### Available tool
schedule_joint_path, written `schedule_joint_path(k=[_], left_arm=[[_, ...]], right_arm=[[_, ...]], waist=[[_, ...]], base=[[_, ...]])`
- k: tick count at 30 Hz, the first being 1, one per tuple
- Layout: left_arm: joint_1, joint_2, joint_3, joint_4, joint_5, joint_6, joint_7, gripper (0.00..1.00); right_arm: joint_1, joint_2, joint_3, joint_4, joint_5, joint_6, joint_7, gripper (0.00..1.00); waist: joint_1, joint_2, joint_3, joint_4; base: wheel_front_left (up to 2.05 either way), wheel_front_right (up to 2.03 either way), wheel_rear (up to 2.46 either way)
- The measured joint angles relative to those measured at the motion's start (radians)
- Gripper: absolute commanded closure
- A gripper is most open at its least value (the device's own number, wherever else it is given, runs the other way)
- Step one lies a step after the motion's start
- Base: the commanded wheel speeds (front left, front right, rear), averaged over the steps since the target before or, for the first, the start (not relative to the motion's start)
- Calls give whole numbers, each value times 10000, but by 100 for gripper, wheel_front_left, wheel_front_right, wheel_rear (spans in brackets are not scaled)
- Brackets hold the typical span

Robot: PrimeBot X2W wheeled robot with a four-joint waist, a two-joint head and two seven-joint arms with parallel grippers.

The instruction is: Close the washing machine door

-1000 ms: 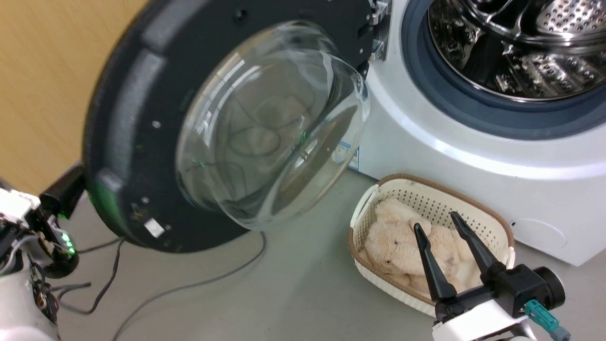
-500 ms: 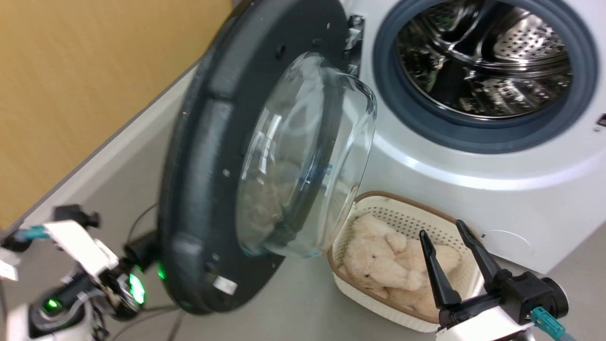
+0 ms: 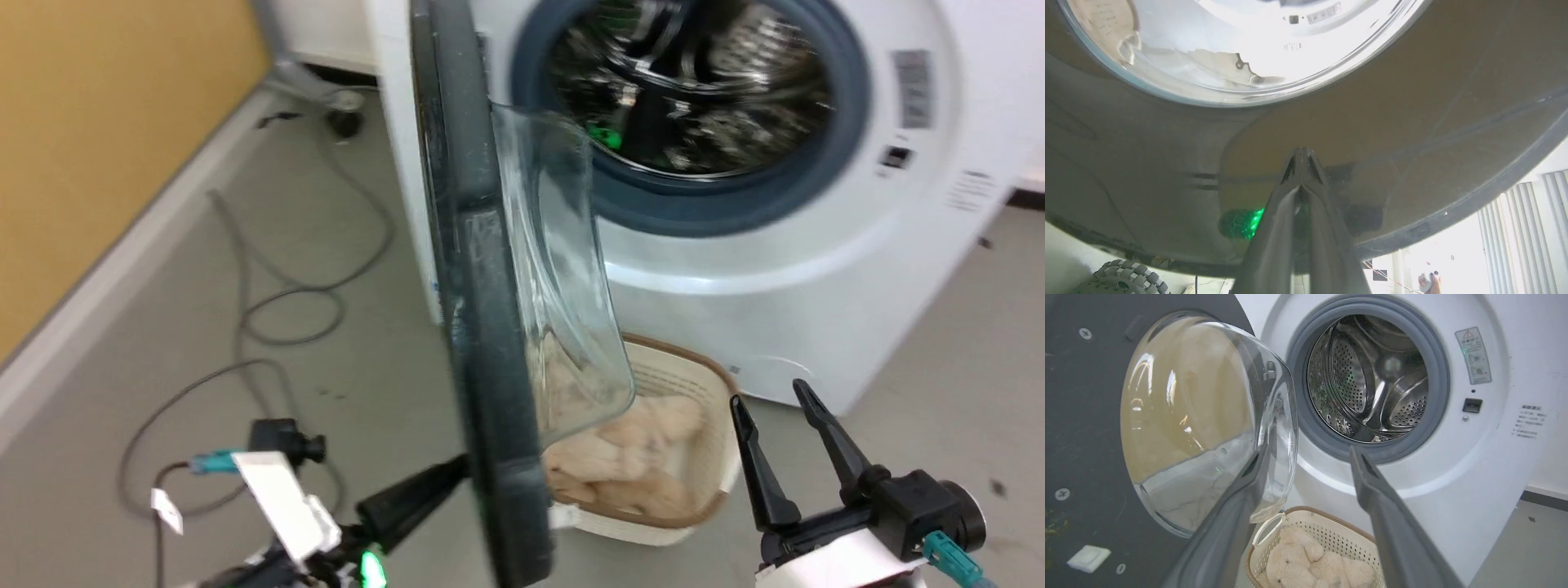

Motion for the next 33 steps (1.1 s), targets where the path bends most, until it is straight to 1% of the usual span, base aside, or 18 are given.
schedule_joint_path(k=[4, 9, 14, 18, 26, 30, 33], left_arm=[[148, -2, -794, -71, -230, -67, -755, 100], [112, 0, -1605, 146, -527, -353, -1720, 100], [-441, -10, -2314, 625, -782, -602, -2945, 100], [-1150, -12, -2629, 1187, -974, -830, -4213, 100], [-2899, -21, -3133, 2602, -1147, -1089, -6822, 100], [-3839, -21, -3252, 3225, -1250, -1198, -7659, 100], [-4388, -35, -3329, 3607, -1321, -1269, -8071, 100]], right_arm=[[-5, 6, -29, -40, 0, 0, 0, 0], [-30, 12, -44, -98, -10, 0, 0, 0], [-59, 13, -73, -201, -12, 0, 0, 0], [-151, 13, -69, -263, 86, 0, 0, 0], [-265, 13, -12, -309, 364, 0, 2, 0], [-362, 12, 38, -330, 479, 0, 0, 0], [-382, 13, 63, -334, 522, 0, 0, 0]], waist=[[0, 0, 92, -717], [0, 0, 282, -1686], [0, 0, 557, -2690], [0, 0, 813, -3489], [1, 0, 1322, -4878], [1, 0, 1559, -5409], [1, 0, 1695, -5699]], base=[[0, 0, 0], [0, 0, 0], [0, 0, 0], [0, 0, 0], [0, 0, 0], [0, 0, 0], [0, 0, 0]])
